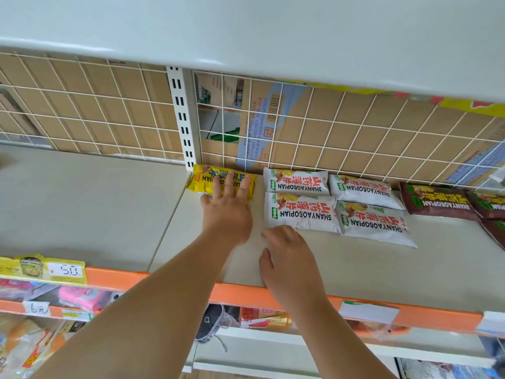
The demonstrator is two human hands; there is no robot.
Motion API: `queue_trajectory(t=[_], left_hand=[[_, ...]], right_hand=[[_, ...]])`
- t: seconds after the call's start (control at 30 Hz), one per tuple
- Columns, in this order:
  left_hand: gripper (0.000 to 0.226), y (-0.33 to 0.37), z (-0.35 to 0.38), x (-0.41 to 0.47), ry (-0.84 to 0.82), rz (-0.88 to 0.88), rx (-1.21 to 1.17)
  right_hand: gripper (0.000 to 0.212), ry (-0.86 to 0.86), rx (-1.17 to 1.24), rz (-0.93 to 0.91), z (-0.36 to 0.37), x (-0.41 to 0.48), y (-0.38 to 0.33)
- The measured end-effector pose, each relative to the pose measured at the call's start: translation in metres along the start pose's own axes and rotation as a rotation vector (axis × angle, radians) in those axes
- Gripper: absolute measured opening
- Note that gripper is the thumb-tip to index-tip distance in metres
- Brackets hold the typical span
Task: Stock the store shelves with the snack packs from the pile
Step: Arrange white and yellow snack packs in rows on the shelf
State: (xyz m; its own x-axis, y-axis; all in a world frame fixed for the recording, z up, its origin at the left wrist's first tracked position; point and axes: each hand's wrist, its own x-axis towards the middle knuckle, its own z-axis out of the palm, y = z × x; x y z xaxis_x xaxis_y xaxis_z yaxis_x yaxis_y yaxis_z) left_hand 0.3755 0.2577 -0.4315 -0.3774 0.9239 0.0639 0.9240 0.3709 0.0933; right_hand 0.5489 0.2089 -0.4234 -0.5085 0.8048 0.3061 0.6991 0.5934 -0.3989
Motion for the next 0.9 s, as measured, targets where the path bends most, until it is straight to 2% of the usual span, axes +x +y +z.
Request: queue_trajectory(t=[0.2, 0.43, 0.7, 0.9], left_hand=[[0.062, 0.007, 0.001, 0.017, 0.029, -0.004, -0.031], [0.058, 0.002, 0.004, 0.011, 0.093, 0.136, -0.126], [0.067, 0.001, 0.003, 0.008, 0.070, 0.004, -0.083], [0.067, 0.000, 0.002, 0.005, 0.046, -0.001, -0.083]], right_hand=[[0.034, 0.017, -0.003, 0.022, 0.000, -0.002, -0.002], [0.029, 0.042, 0.005, 0.019, -0.001, -0.002, -0.003], [0.026, 0.050, 0.010, 0.031, 0.000, -0.002, -0.003], [0.026, 0.062, 0.010, 0.036, -0.001, -0.002, -0.003]])
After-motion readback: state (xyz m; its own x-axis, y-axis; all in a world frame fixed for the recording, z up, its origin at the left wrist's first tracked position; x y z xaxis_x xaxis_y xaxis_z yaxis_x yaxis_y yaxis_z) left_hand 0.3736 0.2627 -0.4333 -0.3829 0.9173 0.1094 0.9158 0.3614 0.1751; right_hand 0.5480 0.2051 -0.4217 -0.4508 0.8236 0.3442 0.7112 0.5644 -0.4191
